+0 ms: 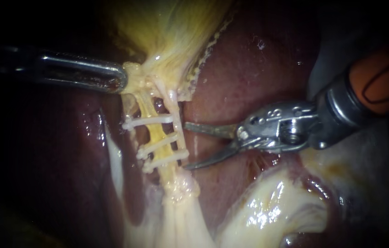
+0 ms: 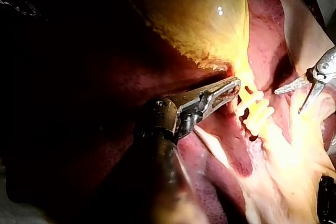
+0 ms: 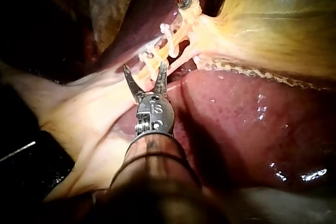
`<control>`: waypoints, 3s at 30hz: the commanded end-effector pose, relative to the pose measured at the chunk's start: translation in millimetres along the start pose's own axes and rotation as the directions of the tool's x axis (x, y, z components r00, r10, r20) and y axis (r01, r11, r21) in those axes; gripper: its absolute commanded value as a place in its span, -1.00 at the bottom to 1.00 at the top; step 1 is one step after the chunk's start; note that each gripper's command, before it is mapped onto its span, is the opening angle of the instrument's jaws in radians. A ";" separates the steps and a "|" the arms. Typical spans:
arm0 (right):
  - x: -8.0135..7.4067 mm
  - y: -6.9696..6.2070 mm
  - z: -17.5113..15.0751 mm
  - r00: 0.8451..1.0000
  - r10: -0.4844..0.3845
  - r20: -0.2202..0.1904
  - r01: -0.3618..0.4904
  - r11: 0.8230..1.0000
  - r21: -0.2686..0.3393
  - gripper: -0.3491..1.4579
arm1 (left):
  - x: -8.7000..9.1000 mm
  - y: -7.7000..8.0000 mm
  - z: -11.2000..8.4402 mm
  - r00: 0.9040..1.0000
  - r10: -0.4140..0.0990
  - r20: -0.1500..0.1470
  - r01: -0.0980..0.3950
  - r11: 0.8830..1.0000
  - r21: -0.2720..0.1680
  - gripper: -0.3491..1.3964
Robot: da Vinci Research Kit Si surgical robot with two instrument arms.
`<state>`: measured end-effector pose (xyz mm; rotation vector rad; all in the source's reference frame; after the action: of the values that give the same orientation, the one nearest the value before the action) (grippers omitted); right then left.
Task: Go to the cutting position left tube
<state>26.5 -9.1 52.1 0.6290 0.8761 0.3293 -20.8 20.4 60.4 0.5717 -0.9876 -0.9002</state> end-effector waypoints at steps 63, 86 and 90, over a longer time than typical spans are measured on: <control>1.0 5.4 11.9 0.970 0.180 -0.162 -0.112 0.927 0.359 0.68 | 0.1 -0.3 0.3 1.000 0.000 0.001 0.000 1.000 -0.003 -1.00; 3.5 4.4 13.1 0.928 0.249 -0.278 -0.120 0.904 0.411 0.68 | 0.1 -0.2 0.3 1.000 0.000 0.001 0.000 1.000 -0.003 -1.00; 4.1 4.1 12.4 0.917 0.270 -0.293 -0.126 0.894 0.429 0.68 | 0.1 -0.2 0.3 1.000 0.000 0.001 0.000 1.000 -0.003 -1.00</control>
<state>38.7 -8.5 57.9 1.0792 1.2404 0.4637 -21.2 20.2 60.4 0.5682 -0.9867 -0.9023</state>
